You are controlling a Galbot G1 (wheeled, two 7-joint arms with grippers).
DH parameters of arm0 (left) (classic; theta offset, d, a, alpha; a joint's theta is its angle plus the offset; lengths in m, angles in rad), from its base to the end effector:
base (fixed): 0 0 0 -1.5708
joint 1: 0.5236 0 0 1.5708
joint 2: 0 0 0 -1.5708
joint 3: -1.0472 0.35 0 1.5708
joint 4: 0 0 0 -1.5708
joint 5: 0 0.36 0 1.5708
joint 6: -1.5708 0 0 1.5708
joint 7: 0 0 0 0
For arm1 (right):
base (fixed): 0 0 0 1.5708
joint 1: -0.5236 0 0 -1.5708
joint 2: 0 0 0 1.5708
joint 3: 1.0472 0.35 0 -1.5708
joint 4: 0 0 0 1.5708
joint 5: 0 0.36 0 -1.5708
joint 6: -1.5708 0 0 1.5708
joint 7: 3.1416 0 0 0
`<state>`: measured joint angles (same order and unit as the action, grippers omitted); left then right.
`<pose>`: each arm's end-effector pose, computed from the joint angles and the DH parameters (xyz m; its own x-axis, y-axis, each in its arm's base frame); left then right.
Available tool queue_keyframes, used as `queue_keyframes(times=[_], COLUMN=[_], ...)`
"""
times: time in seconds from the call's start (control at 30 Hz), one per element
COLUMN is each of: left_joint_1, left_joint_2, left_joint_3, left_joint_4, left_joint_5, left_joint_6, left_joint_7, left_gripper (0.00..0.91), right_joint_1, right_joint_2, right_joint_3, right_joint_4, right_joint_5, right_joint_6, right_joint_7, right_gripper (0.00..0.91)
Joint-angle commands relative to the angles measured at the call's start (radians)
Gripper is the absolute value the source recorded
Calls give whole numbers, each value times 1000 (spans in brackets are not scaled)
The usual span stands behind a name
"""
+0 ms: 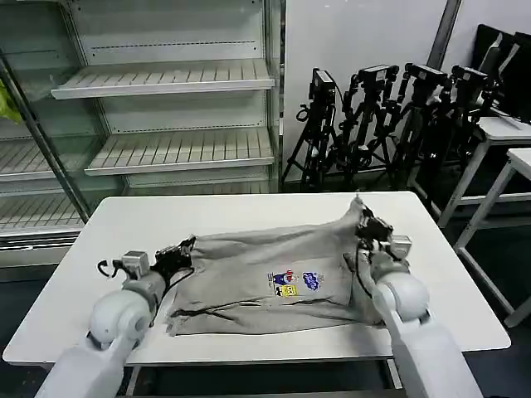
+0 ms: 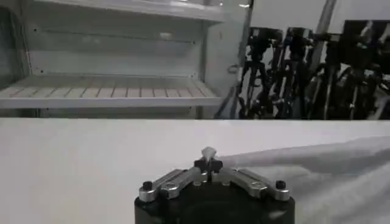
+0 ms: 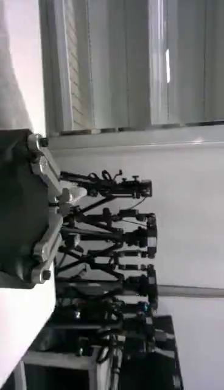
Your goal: Fold and organize the clothes.
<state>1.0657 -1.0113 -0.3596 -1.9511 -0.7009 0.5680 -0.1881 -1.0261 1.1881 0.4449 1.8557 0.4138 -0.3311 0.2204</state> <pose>0.3258 0.0686 -0.2184 -0.9120 0.2035 0.3563 0.1914 0.9791 -0.0693 0.3494 -0.0677 -0.2336 -0.9964 0.0336 0.0773 0.0336 0.9994 -0.0004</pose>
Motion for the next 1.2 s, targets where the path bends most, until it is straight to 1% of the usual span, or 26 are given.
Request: queue_keyframes(times=[0.03, 0.13, 0.3, 0.4, 0.43, 0.47, 0.5, 0.53, 0.6, 0.67, 0.8, 0.87, 0.97, 1.0, 1.03, 1.2], left_joint_1=[253, 286, 323, 321, 319, 318, 316, 316, 318, 324, 353, 390, 445, 451, 466, 485], left_joint_2=[42, 34, 19, 7, 5, 2, 1, -4, -12, -28, -82, -117, -176, -179, -217, -295], left_joint_3=[-32, -23, -8, -6, -6, -6, -7, -6, -5, -9, -31, -51, -75, -78, -85, -72], left_joint_4=[-188, -193, -174, -150, -145, -145, -146, -150, -163, -189, -245, -282, -320, -327, -339, -324], left_joint_5=[96, 145, 253, 263, 264, 263, 265, 277, 289, 289, 277, 265, 245, 233, 206, 125], left_joint_6=[-2, -3, -8, -10, -10, -10, -9, -9, -13, -20, -48, -75, -107, -113, -119, -129], left_joint_7=[13, 17, 31, 27, 27, 26, 26, 24, 24, 13, -35, -68, -123, -139, -165, -220], left_gripper=[10, 10, 10, 10, 10, 10, 30, 907, 907, 907, 907, 907, 907, 907, 907, 907], right_joint_1=[-311, -350, -388, -393, -394, -396, -398, -404, -411, -438, -491, -538, -593, -600, -626, -665], right_joint_2=[-33, -11, 7, 17, 19, 22, 24, 25, 29, 40, 50, 52, 53, 54, 58, 78], right_joint_3=[129, 124, 119, 112, 111, 110, 109, 109, 110, 122, 156, 180, 208, 210, 220, 230], right_joint_4=[202, 187, 158, 146, 147, 148, 150, 153, 162, 203, 271, 317, 376, 379, 408, 438], right_joint_5=[-2, -45, -87, -97, -96, -96, -96, -97, -101, -103, -108, -127, -127, -127, -128, -128], right_joint_6=[4, 9, 9, -7, -26, -35, -46, -47, -47, -27, 13, 36, 47, 48, 54, 57], right_joint_7=[-14, -9, -3, 4, 6, 7, 6, 5, 5, 5, 5, 5, 7, 7, 7, 8], right_gripper=[0, 0, 0, 0, 0, 111, 383, 907, 907, 907, 907, 907, 907, 907, 907, 907])
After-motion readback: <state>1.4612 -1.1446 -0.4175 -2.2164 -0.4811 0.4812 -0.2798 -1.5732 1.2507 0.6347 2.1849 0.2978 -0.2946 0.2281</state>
